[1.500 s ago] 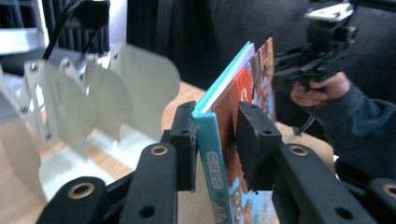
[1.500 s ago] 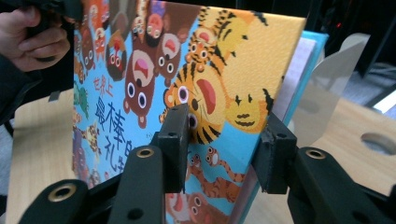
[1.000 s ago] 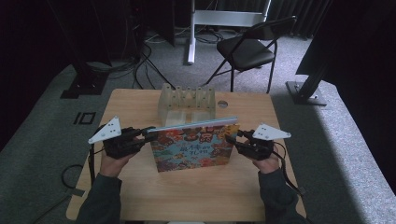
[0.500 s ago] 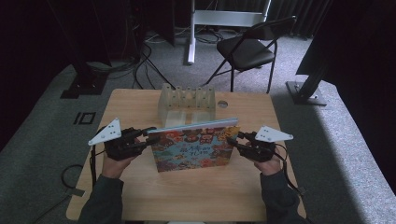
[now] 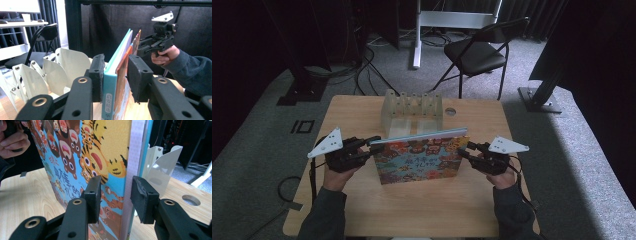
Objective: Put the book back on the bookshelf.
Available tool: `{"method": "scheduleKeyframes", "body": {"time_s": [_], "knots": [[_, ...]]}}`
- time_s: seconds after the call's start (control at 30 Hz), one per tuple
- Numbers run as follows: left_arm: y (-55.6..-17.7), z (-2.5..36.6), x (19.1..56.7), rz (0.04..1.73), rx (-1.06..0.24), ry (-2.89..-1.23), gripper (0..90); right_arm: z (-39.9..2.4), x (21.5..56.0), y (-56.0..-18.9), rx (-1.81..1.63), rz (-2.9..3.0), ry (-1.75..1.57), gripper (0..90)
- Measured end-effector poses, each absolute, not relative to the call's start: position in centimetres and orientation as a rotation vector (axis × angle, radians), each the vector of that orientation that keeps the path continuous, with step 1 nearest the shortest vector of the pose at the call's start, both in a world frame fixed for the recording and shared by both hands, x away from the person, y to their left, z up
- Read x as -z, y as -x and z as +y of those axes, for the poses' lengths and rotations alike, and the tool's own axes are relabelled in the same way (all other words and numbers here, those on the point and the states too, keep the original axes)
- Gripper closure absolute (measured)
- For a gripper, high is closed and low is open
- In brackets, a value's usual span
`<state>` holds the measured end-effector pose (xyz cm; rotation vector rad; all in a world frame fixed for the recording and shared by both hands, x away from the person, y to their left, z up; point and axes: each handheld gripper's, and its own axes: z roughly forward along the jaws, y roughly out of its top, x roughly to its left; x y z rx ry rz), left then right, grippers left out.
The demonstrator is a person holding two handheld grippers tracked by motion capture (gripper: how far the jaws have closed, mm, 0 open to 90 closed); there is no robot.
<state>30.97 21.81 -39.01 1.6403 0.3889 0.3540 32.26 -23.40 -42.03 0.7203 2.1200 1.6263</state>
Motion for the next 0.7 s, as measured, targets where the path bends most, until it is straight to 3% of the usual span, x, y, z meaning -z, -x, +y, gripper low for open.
{"method": "scheduleKeyframes", "body": {"time_s": [0.7], "knots": [[-31.54, 21.58, 39.49, 0.362, -0.318, -1.648, 69.4, -24.44, 42.71, -32.17, -1.61, 2.11, -0.763, 58.7]]}}
